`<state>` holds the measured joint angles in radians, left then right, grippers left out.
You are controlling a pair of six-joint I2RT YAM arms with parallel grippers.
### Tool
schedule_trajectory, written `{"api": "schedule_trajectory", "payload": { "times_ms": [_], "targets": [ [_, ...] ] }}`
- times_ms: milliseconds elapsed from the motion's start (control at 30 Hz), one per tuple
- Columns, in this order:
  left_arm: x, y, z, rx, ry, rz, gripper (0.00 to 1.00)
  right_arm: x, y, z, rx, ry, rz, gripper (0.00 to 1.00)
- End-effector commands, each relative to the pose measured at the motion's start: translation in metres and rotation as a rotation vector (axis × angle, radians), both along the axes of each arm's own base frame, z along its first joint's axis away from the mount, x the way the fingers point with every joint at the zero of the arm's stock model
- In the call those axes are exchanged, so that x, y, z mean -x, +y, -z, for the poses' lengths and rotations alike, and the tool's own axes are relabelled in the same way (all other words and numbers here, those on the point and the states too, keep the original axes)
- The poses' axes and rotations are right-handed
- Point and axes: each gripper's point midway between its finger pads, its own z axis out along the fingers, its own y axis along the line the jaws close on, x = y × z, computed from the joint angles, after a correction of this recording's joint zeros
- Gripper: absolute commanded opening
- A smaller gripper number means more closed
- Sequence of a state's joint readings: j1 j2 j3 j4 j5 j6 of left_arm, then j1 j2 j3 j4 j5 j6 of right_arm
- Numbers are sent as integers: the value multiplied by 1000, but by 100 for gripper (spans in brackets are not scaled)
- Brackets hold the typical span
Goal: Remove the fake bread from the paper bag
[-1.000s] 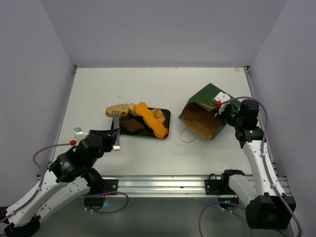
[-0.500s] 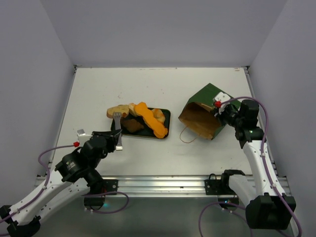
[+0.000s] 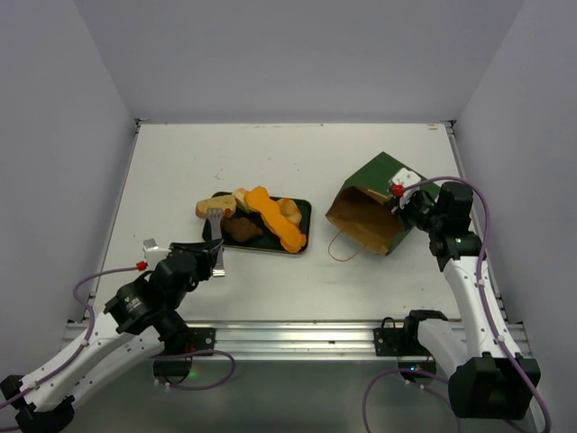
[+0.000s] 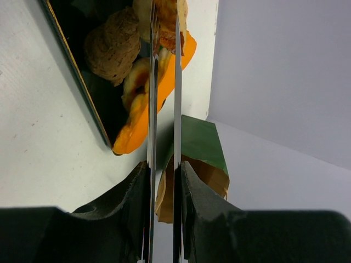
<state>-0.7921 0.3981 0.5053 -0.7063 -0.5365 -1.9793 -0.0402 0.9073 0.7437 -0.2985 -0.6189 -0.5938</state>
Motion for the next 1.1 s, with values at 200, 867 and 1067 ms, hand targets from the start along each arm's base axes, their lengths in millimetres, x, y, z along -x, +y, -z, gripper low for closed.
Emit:
{"api": "schedule_trajectory", "payload": {
  "times_ms": [200,867,1067],
  "targets": [
    [-13,10,-6,344,24,-231,0,-2,3,-11,-18,-42,-9,0],
    [-15,2,12,346,54,-221,18,-1,2,-12,-13,-47,-8,0],
    [-15,1,11,346,50,-216,20,-1,3,-12,-14,-49,-10,0]
  ]
}}
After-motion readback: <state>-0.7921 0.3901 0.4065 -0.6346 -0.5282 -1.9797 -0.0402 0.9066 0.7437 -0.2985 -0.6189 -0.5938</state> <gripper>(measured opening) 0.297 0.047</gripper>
